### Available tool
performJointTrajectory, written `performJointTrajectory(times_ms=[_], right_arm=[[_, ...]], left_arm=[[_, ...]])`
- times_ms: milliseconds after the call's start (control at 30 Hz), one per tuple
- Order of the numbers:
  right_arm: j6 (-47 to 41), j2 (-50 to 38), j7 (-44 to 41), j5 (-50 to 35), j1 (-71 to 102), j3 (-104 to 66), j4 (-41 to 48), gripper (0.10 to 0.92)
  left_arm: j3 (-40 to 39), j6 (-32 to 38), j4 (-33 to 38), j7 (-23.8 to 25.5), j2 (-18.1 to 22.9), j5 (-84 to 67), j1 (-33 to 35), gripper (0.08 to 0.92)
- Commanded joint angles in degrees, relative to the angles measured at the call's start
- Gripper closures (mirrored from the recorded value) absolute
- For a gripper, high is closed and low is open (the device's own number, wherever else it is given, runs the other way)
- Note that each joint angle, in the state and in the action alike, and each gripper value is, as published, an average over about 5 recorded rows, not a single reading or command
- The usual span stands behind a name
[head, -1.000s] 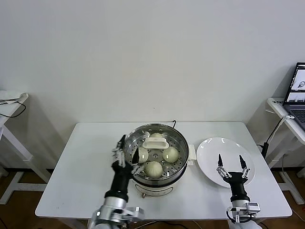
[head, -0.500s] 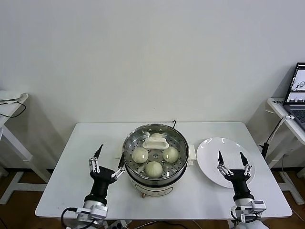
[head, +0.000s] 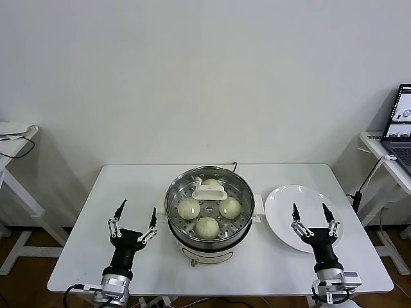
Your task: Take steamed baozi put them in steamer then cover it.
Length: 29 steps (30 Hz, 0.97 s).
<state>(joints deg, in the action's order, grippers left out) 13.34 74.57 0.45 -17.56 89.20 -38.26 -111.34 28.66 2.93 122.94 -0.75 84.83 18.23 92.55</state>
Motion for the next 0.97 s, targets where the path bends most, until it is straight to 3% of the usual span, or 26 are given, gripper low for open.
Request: performJointTrajectory(times_ms=[33,967], right_arm=[[-1.08,-0.03,0.03,-0.01,0.82,-0.02,-1.78,0.203],[-2.56,-0.76,1.04,0.93,0.68,-0.31,-1.82,0.203]], left_arm=[[1.96,1.53,-0.64,0.26,0.35,-3.31,0.50,0.177],[3.10,0.22,0.00,0.87,-0.31,-3.70,0.55,0.177]])
